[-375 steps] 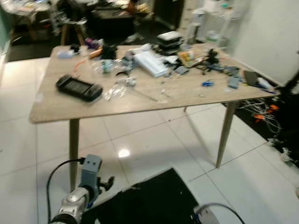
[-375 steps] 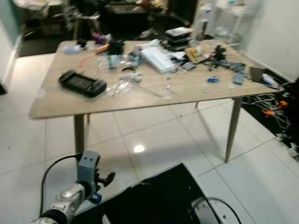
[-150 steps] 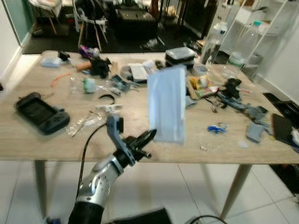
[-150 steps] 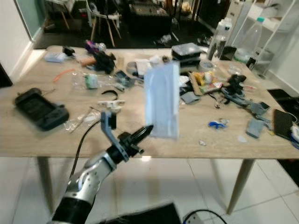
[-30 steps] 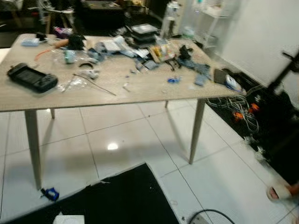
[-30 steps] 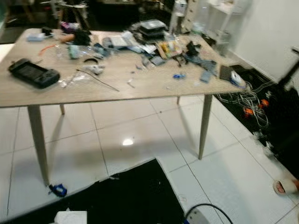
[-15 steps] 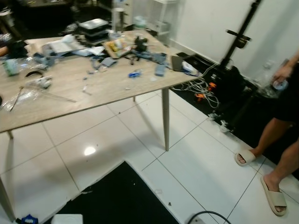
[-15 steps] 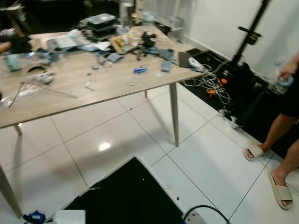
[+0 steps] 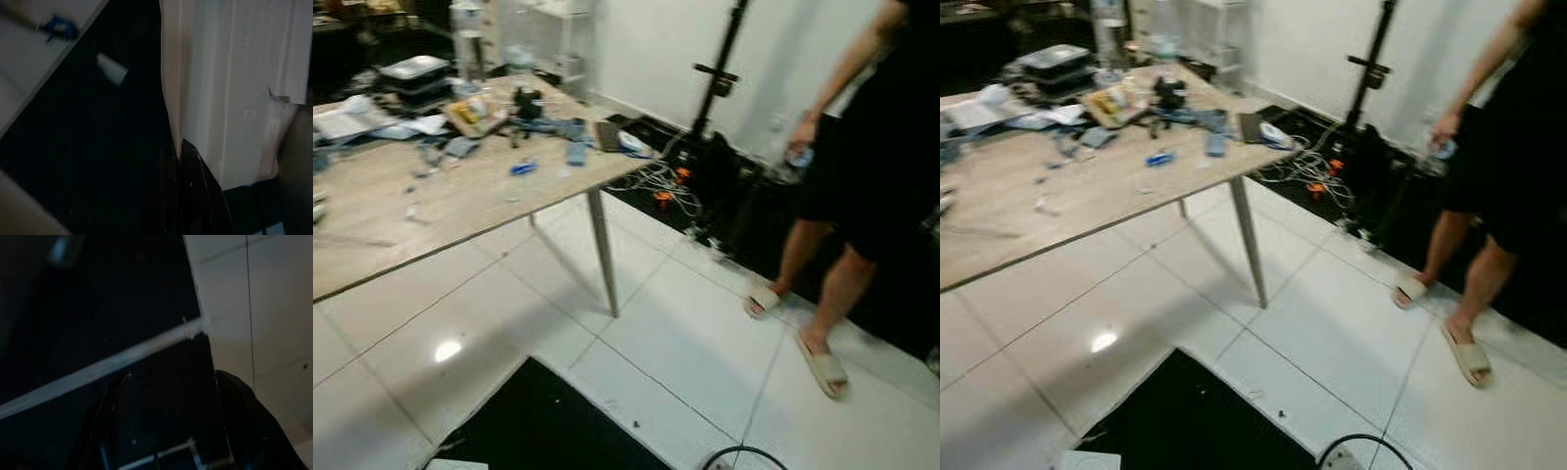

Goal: Picking trash to rubbish bin

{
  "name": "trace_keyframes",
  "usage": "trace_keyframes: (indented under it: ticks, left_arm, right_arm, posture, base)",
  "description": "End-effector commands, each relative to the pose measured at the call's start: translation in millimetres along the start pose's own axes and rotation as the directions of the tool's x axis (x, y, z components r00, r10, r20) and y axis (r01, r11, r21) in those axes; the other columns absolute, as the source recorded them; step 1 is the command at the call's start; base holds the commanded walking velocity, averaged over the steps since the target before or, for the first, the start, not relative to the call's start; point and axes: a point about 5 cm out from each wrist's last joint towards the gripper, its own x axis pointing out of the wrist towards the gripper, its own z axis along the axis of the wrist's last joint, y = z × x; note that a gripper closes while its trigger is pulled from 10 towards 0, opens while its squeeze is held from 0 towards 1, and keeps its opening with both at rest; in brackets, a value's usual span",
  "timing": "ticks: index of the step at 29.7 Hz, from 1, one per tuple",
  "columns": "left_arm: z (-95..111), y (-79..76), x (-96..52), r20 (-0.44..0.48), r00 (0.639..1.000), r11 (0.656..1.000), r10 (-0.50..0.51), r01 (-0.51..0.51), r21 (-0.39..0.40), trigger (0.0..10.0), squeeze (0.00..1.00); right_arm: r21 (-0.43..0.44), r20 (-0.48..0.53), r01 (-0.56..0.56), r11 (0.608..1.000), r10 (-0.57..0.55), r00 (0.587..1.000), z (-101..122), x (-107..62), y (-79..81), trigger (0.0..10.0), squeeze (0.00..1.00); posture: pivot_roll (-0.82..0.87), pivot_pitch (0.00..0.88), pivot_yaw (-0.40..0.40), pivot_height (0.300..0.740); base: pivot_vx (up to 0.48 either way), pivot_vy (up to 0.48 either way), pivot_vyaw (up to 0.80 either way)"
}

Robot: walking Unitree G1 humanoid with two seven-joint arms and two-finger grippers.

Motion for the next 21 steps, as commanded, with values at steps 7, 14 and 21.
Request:
trace_keyframes:
  ticks: [7,14,21]
  left_arm:
    - [-8.0,-4.0,-0.7,-0.028,0.999,0.999,-0.019,0.02,0.031,10.0,0.0]
    - [-6.1,-4.9,-0.4,-0.025,0.999,0.999,-0.022,0.023,0.038,10.0,0.0]
    - [-5.1,-6.5,-0.3,-0.024,0.999,0.999,-0.027,0.028,0.043,10.0,0.0]
  right_arm:
    - [0.034,0.0,-0.014,0.999,0.014,1.0,0.1,0.3,3.1,10.0,0.0]
    - [0.041,0.0,-0.014,0.999,0.014,1.0,-0.1,0.2,2.2,10.0,0.0]
    - [0.041,0.0,-0.016,0.999,0.016,1.0,-0.3,0.4,3.7,10.0,0.0]
  posture:
    - [0.16,0.0,-0.062,0.74]
    - [0.16,0.0,-0.061,0.74]
    - [0.16,0.0,-0.063,0.74]
  base:
    - [0.0,0.0,-0.73]
    - [0.0,0.0,-0.74]
    - [0.0,0.0,-0.74]
